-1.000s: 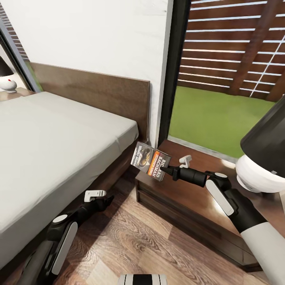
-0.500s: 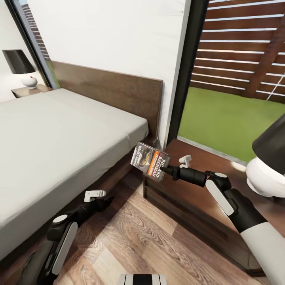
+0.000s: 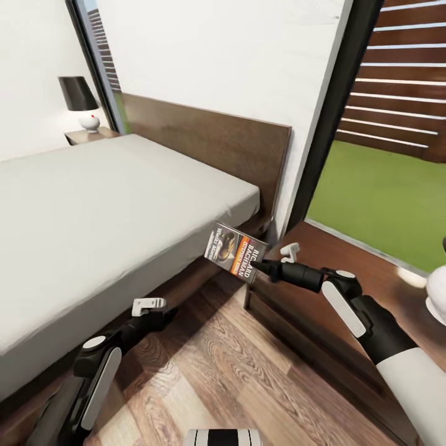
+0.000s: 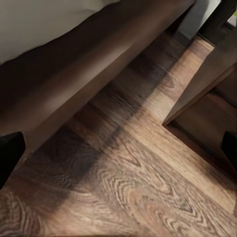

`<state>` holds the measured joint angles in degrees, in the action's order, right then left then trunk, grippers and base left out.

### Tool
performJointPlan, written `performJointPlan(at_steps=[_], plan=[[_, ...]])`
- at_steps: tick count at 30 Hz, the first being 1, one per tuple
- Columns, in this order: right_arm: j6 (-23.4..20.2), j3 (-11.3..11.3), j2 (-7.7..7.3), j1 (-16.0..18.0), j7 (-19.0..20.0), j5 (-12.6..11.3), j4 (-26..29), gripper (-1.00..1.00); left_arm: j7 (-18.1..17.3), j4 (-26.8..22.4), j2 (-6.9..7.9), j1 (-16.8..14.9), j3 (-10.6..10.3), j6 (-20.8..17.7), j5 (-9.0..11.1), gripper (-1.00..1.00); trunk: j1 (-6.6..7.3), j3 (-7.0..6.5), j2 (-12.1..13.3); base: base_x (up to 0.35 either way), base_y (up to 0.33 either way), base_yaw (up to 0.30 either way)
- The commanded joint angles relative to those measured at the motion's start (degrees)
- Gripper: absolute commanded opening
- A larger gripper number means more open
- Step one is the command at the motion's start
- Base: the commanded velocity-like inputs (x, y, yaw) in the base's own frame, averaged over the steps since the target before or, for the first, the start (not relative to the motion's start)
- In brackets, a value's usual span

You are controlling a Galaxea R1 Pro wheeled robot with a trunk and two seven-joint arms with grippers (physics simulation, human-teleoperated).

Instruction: In the bedroom, move the book from the bed onto either nightstand, and place the two sandals side by side next to the bed.

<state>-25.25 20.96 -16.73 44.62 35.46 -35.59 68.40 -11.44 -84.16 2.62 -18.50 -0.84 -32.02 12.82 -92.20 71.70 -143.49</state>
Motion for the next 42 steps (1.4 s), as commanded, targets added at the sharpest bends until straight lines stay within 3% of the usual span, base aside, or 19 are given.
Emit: performJointPlan(at_steps=[1,42], plan=[[-0.5,0.05,-0.06,0.03,-0.12,-0.8,0.07,-1.0,0.01,-0.03,0.02,-0.04,-0.04,-0.32,0.27,1.0,0.01,0.04,-0.02,0.0,0.0,0.281],[-0.47,0.12,-0.06,0.03,-0.04,-0.8,0.07,-1.0,0.1,0.33,-0.07,-0.04,-0.22,-0.31,0.1,1.0,0.01,0.04,-0.02,-0.009,-0.014,0.281]])
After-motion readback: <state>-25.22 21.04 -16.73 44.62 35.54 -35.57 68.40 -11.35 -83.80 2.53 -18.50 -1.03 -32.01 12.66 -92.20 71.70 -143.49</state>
